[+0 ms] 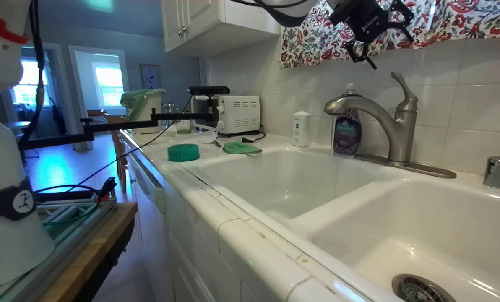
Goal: Push the faucet handle downwards.
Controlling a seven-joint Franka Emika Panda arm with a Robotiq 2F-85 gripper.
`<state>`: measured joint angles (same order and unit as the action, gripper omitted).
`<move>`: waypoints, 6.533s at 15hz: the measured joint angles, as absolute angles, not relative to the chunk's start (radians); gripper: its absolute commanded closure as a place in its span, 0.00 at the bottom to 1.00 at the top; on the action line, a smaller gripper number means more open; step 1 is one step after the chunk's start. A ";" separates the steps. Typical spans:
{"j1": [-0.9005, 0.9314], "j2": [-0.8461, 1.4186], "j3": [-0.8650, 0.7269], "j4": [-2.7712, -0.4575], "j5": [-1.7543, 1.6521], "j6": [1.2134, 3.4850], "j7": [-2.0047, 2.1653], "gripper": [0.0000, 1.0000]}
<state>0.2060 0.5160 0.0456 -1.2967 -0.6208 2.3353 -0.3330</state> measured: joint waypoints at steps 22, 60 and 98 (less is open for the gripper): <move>0.221 0.541 0.059 -1.350 -0.658 2.373 -0.487 0.00; 0.201 0.546 0.043 -1.385 -0.840 2.509 -0.555 0.95; 0.145 0.392 0.174 -1.660 -0.666 2.539 -0.540 0.05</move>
<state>0.1452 0.3924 0.1738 -1.6598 -0.6659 2.5394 -0.5397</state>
